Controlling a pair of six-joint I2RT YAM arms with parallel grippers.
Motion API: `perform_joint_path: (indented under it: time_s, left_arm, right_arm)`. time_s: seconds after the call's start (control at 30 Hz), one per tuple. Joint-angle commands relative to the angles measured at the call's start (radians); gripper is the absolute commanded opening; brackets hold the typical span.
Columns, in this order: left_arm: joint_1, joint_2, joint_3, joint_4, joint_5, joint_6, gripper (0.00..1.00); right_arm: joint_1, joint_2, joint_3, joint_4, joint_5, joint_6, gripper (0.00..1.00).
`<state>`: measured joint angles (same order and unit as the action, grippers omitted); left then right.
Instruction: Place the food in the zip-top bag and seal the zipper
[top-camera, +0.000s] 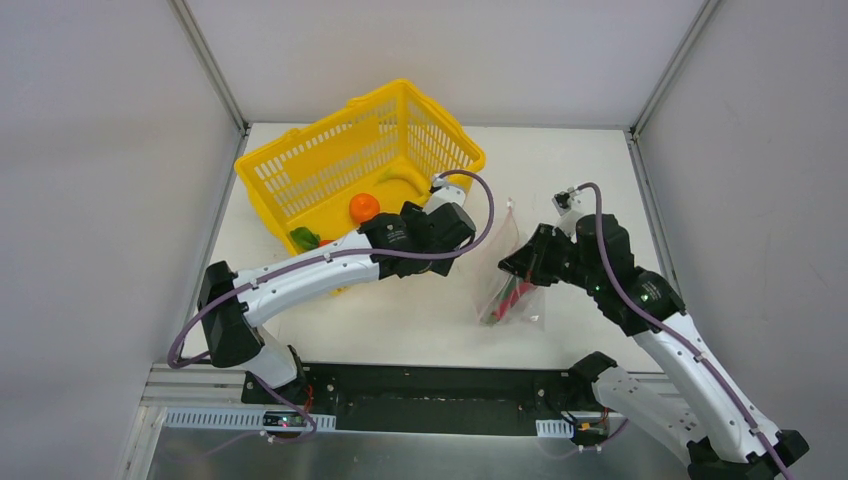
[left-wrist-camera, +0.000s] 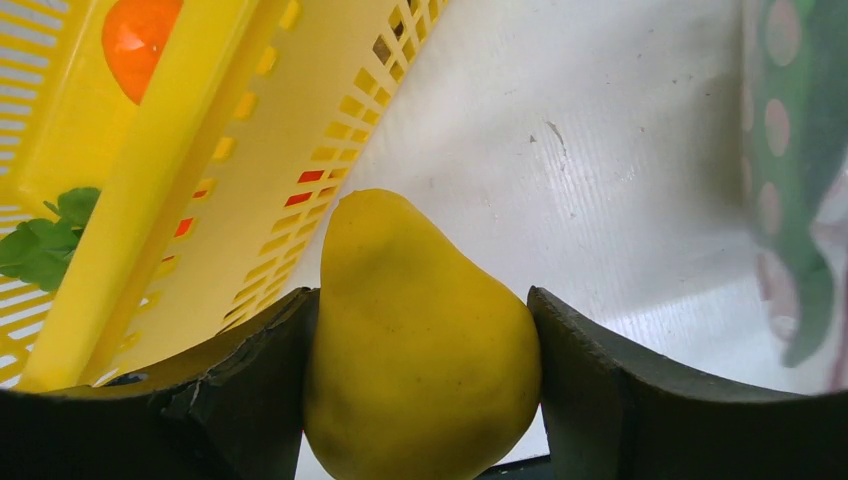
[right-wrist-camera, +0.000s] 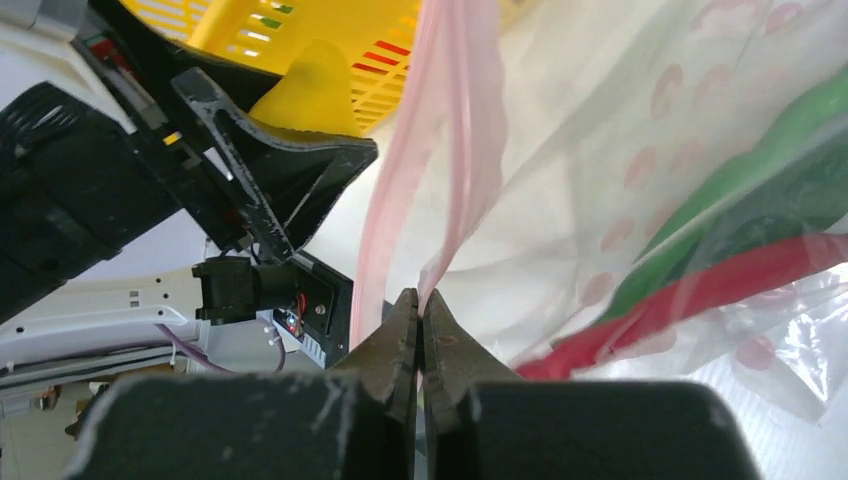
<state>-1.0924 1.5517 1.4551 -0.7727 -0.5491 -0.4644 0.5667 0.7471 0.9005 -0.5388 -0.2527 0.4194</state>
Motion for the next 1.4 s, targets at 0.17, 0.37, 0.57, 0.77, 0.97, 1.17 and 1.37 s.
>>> perform_joint_path:
  time_s: [0.17, 0.37, 0.57, 0.77, 0.97, 1.17, 1.37]
  left_arm:
    - [-0.005, -0.090, 0.034, 0.016, 0.001, 0.003, 0.46]
    - [-0.010, -0.263, -0.053, 0.301, 0.244, 0.032, 0.48]
    - [-0.011, -0.344, -0.171, 0.644, 0.479, -0.024, 0.46]
    - [-0.010, -0.266, -0.254, 0.950, 0.681, -0.129, 0.45]
    - [-0.009, -0.183, -0.314, 1.111, 0.780, -0.195, 0.42]
    - [-0.010, -0.151, -0.388, 1.222, 0.798, -0.225, 0.41]
    - [-0.009, -0.136, -0.396, 1.151, 0.747, -0.195, 0.40]
  right_arm:
    - [0.005, 0.104, 0.230, -0.290, 0.179, 0.016, 0.00]
    - [0.006, 0.116, 0.223, -0.282, 0.179, 0.018, 0.00]
    - [0.007, 0.114, 0.192, -0.230, 0.145, 0.025, 0.00]
    - [0.007, 0.081, 0.148, -0.152, 0.130, 0.061, 0.00]
    - [0.006, 0.038, 0.138, -0.128, 0.159, 0.078, 0.00]
    - [0.007, 0.013, 0.145, -0.126, 0.166, 0.076, 0.00]
    - [0.007, -0.003, 0.149, -0.118, 0.147, 0.076, 0.00]
